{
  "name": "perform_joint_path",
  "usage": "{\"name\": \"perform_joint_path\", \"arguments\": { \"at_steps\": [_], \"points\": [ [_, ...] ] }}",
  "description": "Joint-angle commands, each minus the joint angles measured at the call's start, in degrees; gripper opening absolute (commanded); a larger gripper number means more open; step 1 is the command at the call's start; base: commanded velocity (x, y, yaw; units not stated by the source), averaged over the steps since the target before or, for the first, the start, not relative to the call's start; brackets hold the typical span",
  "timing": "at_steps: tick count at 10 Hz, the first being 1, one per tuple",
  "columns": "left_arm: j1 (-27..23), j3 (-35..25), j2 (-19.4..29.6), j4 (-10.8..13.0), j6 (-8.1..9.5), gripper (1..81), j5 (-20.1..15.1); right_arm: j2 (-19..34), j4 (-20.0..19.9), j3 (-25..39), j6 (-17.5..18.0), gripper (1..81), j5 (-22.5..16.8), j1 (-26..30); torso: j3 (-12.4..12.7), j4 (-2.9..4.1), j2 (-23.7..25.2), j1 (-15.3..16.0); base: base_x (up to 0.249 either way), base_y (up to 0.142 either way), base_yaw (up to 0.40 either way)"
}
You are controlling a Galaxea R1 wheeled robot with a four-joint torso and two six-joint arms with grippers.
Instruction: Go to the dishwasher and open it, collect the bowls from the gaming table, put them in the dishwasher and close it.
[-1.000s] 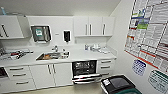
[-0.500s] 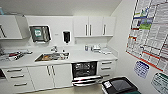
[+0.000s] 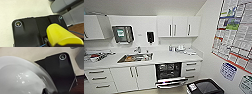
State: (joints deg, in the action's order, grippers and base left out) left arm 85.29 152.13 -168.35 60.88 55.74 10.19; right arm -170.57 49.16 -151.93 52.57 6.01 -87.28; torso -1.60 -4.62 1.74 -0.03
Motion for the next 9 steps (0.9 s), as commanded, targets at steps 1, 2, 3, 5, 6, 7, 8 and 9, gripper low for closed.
{"name": "perform_joint_path", "arguments": {
  "at_steps": [1,2,3,5,6,7,8,9],
  "points": [
    [-3.06,-0.07,0.64,-0.06,0.08,1.0,-1.58,-0.15,0.67,0.77,-0.01,1.0,-0.65,3.03,0.00,0.00,0.00,0.03,0.091,0.000,0.000],
    [-3.06,-0.07,0.73,-0.06,0.08,1.0,-1.58,-0.15,0.67,0.77,-0.01,1.0,-0.65,3.03,0.00,0.00,0.00,0.03,0.091,0.000,0.000],
    [-3.06,-0.07,0.82,-0.06,0.08,1.0,-1.58,-0.15,0.67,0.77,-0.01,1.0,-0.65,3.03,0.00,0.00,0.00,0.03,0.091,0.000,0.000],
    [-3.06,-0.07,0.82,-0.15,0.08,1.0,-1.58,-0.06,0.67,0.77,-0.01,1.0,-0.65,3.03,0.00,0.00,0.00,0.03,0.091,0.000,0.000],
    [-3.06,-0.07,0.73,-0.15,0.08,1.0,-1.58,-0.06,0.67,0.77,-0.01,1.0,-0.65,3.03,0.00,0.00,0.00,0.03,0.091,0.000,0.000],
    [-3.06,-0.07,0.73,-0.15,0.08,1.0,-1.58,-0.06,0.76,0.77,-0.01,1.0,-0.65,3.03,0.00,0.00,0.00,0.03,0.091,0.000,0.000],
    [-3.06,-0.07,0.73,-0.15,0.08,1.0,-1.58,0.03,0.76,0.77,-0.01,1.0,-0.65,3.03,0.00,0.00,0.00,0.03,0.092,0.000,0.000],
    [-3.06,-0.07,0.73,-0.15,0.08,1.0,-1.58,0.03,0.76,0.77,-0.01,1.0,-0.65,3.03,0.00,0.00,0.00,0.03,0.091,0.000,0.000]
  ]
}}
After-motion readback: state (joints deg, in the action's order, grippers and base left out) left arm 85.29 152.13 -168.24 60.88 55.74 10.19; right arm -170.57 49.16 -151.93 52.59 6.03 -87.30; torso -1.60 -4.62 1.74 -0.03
